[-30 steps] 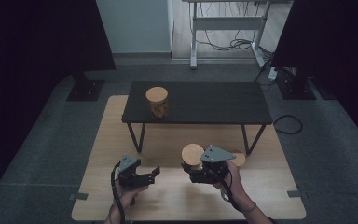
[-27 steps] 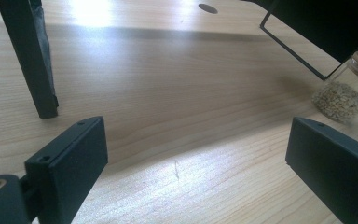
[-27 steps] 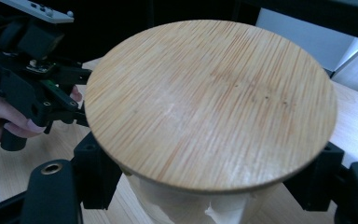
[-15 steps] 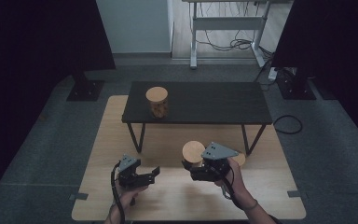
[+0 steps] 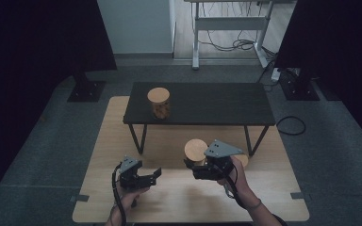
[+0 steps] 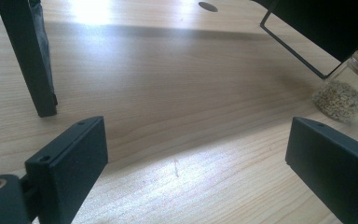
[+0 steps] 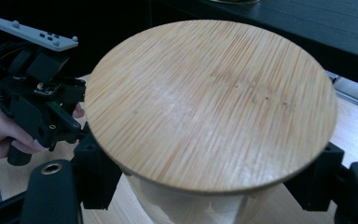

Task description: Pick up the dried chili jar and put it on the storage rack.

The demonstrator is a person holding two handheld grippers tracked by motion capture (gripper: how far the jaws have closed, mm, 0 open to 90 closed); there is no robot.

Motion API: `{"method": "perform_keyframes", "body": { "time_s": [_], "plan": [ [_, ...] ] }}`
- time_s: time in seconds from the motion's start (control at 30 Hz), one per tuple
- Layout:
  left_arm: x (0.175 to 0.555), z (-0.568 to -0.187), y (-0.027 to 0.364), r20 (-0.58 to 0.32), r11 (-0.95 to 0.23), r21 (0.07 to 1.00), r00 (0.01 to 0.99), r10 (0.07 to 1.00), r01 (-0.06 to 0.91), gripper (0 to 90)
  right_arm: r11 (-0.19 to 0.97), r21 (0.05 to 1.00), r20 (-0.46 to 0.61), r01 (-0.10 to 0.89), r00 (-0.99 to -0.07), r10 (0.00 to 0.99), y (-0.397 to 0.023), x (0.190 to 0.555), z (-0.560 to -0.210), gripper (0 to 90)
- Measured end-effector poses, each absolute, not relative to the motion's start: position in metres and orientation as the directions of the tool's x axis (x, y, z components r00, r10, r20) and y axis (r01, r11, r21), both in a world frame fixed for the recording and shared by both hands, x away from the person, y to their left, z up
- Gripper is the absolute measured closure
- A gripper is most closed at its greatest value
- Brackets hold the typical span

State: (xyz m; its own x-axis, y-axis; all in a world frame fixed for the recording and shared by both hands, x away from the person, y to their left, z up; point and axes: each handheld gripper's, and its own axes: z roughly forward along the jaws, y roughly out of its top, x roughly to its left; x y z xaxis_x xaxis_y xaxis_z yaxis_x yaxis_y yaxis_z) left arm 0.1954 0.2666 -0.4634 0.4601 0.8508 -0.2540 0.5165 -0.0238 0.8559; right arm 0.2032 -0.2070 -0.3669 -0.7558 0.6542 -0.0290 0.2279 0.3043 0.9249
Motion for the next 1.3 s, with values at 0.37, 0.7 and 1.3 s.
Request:
{"method": "perform_keyframes", "body": {
  "time_s": [0.37,0.7,1.3],
  "plan": [
    [0.195,-0.463,0.267,-0.255,-0.022,0.856,0.459,0.851,0.517,5.1,0.304,0.926,-0.033,0.224,-0.754,0.656,-0.209,0.209,-0.359,24.4],
    [0.195,-0.462,0.268,-0.257,-0.020,0.856,0.460,0.850,0.516,5.2,0.296,0.928,-0.025,0.227,-0.753,0.657,-0.211,0.210,-0.354,24.4],
    [0.195,-0.462,0.269,-0.262,-0.014,0.857,0.458,0.850,0.515,5.3,0.302,0.932,-0.042,0.202,-0.765,0.642,-0.211,0.212,-0.345,24.4]
  ]
}}
